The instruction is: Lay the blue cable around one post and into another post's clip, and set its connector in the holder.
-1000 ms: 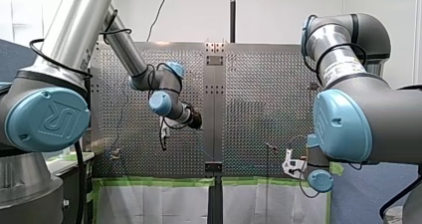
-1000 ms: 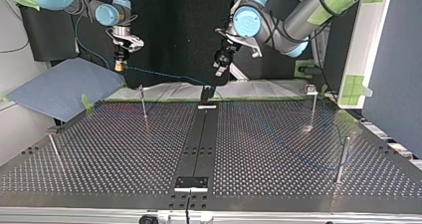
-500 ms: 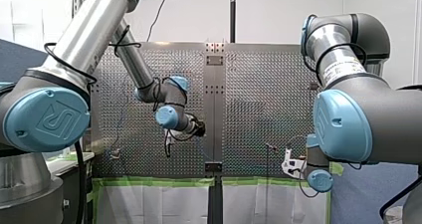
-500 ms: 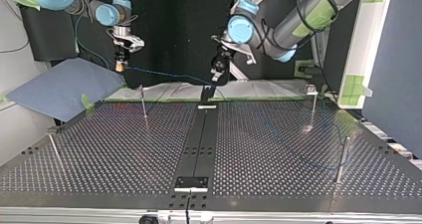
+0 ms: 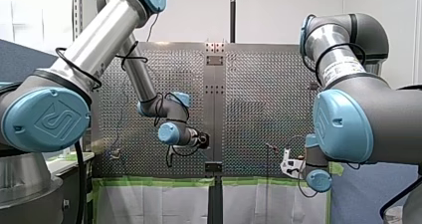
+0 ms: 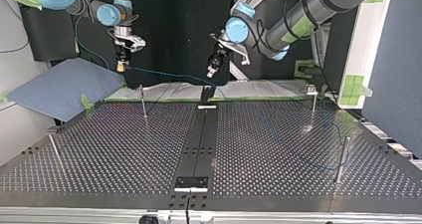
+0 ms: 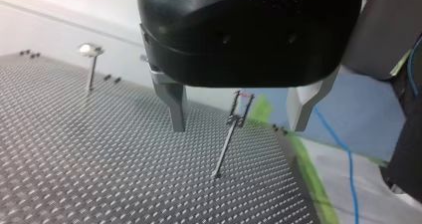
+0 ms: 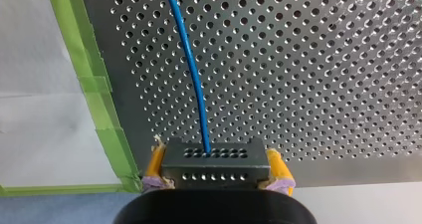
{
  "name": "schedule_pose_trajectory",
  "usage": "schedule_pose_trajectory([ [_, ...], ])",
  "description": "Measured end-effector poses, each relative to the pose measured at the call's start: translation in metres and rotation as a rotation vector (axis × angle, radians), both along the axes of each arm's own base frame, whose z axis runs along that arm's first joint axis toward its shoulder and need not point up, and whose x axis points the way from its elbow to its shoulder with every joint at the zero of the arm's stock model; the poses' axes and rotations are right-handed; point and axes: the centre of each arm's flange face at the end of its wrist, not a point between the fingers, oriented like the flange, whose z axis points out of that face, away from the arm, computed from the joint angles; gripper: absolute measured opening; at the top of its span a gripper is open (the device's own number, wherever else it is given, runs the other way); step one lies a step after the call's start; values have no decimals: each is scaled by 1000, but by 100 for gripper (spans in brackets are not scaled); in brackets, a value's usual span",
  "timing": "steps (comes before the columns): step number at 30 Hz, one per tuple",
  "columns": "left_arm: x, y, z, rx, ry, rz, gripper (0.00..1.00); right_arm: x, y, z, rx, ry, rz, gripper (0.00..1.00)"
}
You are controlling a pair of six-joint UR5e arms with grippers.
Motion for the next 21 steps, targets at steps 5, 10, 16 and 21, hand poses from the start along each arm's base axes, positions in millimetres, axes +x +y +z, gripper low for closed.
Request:
schedule_pose_trajectory([
  [5, -2, -3, -19, 34, -21, -19, 100, 2, -1, 1, -4, -1, 3, 0],
  [10, -2, -1, -36, 65, -38, -12, 100, 5, -2, 1, -5, -2, 8, 0],
  [16, 9, -8, -51, 67, -75, -2, 100, 8, -2, 2, -8, -4, 14, 0],
  [21, 23, -18, -61, 48, -115, 0, 100, 10, -1, 2, -9, -4, 18, 0],
])
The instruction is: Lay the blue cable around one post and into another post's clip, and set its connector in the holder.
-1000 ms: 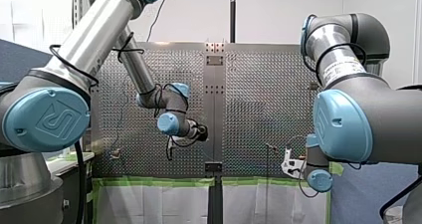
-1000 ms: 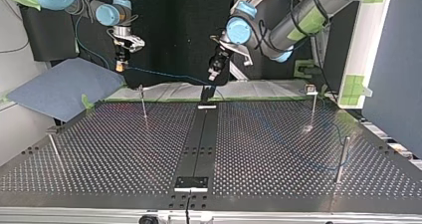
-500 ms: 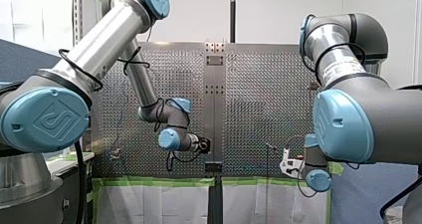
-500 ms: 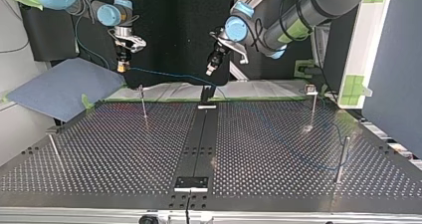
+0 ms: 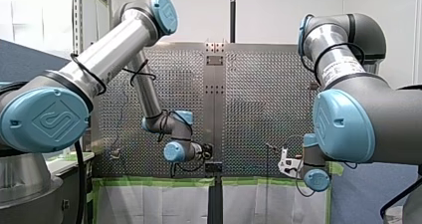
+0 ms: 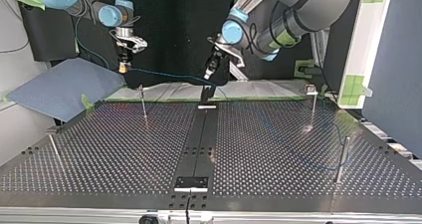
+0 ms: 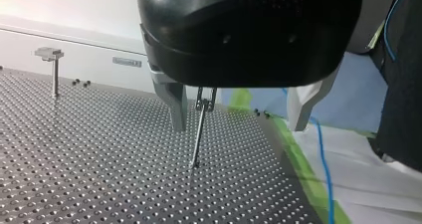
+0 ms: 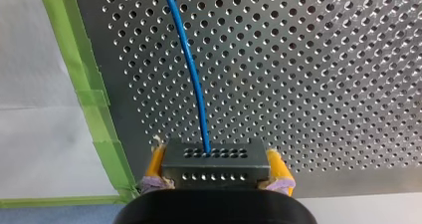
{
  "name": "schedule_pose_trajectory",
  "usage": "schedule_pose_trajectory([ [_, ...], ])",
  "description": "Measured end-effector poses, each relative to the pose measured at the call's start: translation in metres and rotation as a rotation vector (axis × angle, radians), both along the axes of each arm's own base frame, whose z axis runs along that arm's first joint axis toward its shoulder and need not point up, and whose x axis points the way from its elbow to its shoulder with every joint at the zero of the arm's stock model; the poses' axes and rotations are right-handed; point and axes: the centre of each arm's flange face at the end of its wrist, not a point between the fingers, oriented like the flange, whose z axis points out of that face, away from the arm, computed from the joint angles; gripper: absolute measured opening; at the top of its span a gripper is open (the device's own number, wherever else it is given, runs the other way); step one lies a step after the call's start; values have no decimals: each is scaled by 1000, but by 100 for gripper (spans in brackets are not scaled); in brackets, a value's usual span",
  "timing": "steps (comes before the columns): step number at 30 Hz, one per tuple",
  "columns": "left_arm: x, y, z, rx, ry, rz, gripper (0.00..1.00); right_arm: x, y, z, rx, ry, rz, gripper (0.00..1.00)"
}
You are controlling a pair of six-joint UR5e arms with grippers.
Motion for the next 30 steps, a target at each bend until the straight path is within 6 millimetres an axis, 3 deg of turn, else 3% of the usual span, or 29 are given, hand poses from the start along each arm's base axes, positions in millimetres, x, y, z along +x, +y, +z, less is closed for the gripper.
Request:
schedule_pose_trajectory([
  [5, 12, -11, -14, -30, -33, 3, 100, 2, -1, 0, 0, 1, 4, 0],
  [11, 10, -13, -36, -36, -40, 8, 100, 2, -1, 1, 0, -1, 4, 0],
  [23, 8, -15, -40, -38, -46, 9, 100, 3, -2, 1, -1, -2, 4, 0],
  [30, 11, -14, -56, -13, -29, 29, 100, 3, -2, 1, -1, -2, 4, 0],
])
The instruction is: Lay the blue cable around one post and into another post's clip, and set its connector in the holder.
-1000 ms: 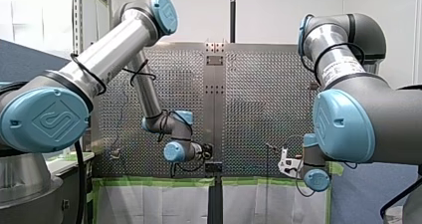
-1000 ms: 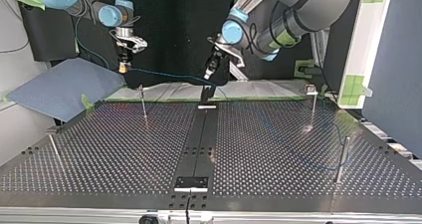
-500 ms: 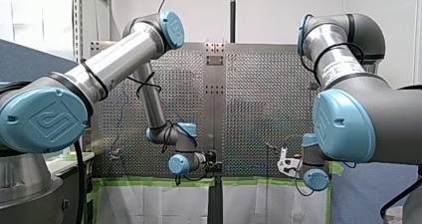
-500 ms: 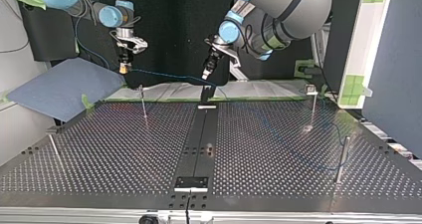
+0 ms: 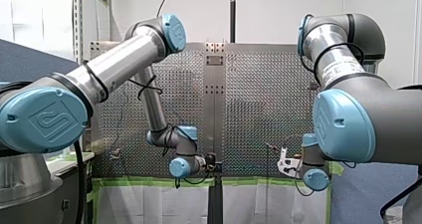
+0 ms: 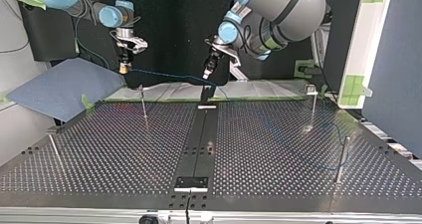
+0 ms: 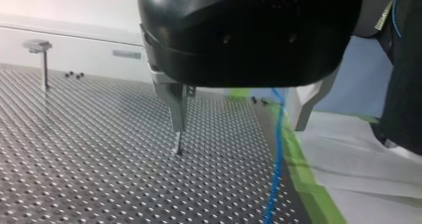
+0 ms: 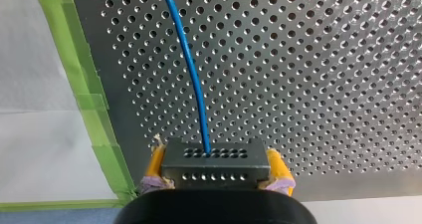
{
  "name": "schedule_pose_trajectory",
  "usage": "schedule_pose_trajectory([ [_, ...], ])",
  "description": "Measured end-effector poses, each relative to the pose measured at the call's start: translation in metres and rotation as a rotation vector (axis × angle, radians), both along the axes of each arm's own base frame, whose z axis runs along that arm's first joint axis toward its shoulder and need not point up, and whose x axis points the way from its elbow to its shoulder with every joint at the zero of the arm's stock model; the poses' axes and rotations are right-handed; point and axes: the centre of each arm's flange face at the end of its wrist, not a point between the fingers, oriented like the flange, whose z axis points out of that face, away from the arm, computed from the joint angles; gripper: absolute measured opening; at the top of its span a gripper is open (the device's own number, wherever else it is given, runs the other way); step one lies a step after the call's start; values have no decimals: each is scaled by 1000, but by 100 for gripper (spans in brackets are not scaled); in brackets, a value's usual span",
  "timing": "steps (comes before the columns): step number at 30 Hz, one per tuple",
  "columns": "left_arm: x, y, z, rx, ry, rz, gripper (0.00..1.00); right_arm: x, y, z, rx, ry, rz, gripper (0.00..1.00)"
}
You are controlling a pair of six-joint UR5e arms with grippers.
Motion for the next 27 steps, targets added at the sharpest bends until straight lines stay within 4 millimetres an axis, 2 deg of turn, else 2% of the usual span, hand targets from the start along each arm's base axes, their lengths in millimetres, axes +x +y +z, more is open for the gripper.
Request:
schedule_pose_trajectory([
  [7, 7, -9, -16, 16, 13, 1, 100, 0, 0, 0, 0, 2, 1, 0],
  [27, 27, -19, -7, 31, -26, 52, 100, 2, 1, 0, 0, 3, 5, 0],
])
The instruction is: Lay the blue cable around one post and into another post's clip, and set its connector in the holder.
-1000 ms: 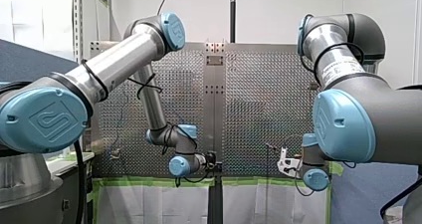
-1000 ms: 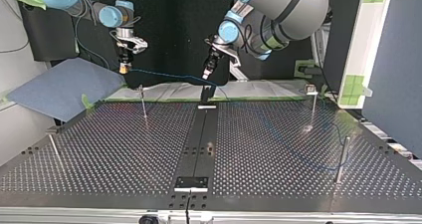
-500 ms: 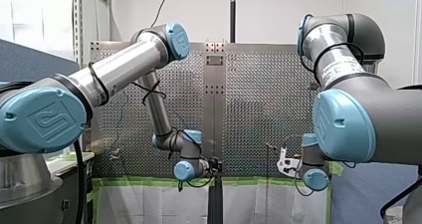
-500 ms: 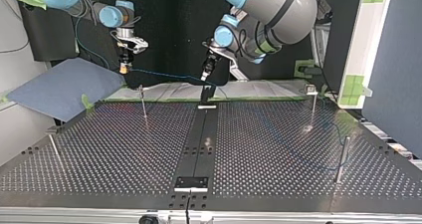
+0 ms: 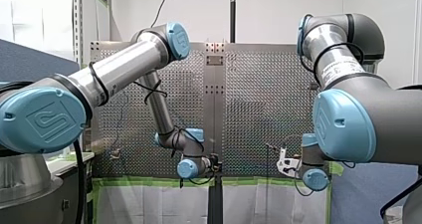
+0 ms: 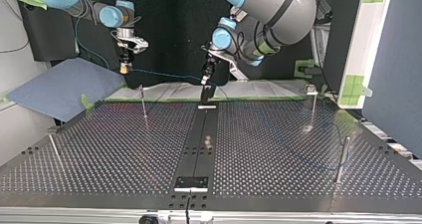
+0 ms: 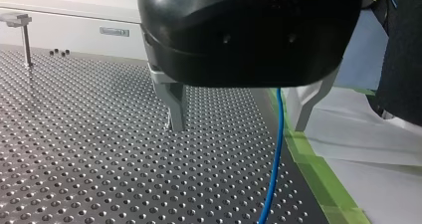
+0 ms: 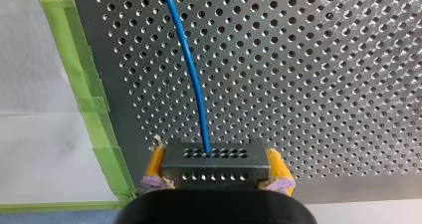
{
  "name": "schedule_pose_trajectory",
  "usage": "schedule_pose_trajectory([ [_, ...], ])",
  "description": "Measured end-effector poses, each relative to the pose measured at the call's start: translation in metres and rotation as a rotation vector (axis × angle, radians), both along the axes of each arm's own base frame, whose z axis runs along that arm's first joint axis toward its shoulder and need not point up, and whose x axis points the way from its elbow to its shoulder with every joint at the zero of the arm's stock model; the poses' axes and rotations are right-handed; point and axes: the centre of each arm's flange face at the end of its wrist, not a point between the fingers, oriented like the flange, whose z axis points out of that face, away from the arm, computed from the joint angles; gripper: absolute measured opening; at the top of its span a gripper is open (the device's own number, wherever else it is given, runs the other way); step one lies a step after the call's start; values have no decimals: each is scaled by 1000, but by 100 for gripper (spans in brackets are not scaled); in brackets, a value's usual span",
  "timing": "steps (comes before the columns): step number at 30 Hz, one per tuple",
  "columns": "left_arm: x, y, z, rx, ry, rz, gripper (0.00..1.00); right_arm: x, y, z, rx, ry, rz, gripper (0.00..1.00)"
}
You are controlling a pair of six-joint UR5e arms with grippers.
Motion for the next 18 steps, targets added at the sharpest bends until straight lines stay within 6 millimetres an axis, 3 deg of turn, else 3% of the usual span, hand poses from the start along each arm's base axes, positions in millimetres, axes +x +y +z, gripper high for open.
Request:
schedule_pose_trajectory([
  [18, 12, -6, -19, 131, -4, 39, 100, 1, -1, 1, -3, -1, 2, 0],
])
